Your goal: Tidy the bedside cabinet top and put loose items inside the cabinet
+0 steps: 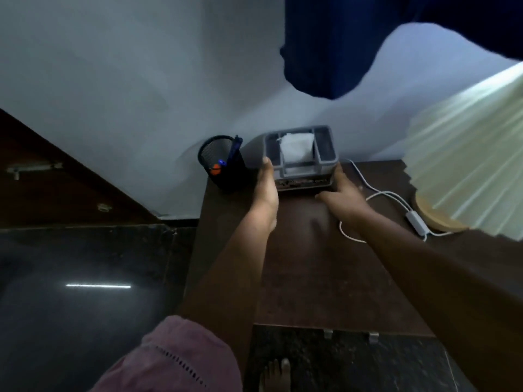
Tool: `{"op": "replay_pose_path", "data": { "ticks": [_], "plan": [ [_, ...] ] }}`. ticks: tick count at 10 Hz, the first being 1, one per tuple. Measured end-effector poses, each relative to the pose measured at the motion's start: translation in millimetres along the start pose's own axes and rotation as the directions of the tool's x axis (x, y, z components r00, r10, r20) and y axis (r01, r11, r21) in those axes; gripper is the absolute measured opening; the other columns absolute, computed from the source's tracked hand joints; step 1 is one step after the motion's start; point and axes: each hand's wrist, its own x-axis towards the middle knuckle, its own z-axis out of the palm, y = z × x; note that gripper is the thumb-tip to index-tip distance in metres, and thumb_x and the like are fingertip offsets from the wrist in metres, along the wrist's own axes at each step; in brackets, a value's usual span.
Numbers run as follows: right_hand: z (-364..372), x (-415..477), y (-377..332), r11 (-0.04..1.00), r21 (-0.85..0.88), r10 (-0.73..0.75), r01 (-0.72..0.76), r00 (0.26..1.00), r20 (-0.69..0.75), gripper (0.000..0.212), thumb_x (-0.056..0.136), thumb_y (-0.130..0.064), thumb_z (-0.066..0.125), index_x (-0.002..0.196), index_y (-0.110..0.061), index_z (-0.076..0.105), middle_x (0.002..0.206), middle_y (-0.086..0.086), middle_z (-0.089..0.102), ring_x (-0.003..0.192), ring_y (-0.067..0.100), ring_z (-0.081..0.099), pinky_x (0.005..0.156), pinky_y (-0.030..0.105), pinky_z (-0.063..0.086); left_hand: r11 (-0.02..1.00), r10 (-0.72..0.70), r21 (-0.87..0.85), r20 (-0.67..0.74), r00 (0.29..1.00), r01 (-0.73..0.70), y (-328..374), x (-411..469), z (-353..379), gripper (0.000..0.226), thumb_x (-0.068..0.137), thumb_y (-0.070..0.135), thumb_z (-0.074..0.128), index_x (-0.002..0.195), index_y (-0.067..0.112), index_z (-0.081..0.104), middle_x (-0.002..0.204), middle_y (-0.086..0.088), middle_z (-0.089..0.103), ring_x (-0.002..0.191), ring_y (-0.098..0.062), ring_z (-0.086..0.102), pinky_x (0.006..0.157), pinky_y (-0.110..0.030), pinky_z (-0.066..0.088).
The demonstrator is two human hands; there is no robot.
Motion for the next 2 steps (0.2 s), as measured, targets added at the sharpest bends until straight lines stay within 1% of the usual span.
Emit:
{"op": "replay_pose_path", "data": {
  "ticks": [1,2],
  "plan": [
    [-5,-4,-14,0.993,0.003,0.120,-0.120,0.993,-0.015,0.082,0.081,-0.018,0.061,0.149,-0.029,0.017,0.147,0.010,0.042,0.140,0.036,0.027,0.116,0.047,0.022,0.986,-0.141,0.086,-0.039,0.989,0.144,11,-5,-11,0.069,0.091,0.065,0.030,0.145,0.022,0.035,0.151,-0.008,0.035,0.137,-0.028,0.035,0.113,-0.050,0.028],
    [-2,-20,-26,0.960,-0.081,0.264,-0.267,0.964,-0.042,0.088,0.083,-0.021,0.061,0.151,-0.026,0.006,0.150,0.017,0.034,0.138,0.038,0.029,0.114,0.043,0.028,0.958,-0.282,0.000,-0.159,0.946,0.286,10,-11,-44,0.067,0.092,0.058,0.037,0.143,0.015,0.038,0.148,-0.012,0.039,0.134,-0.030,0.039,0.112,-0.046,0.030]
  ]
}}
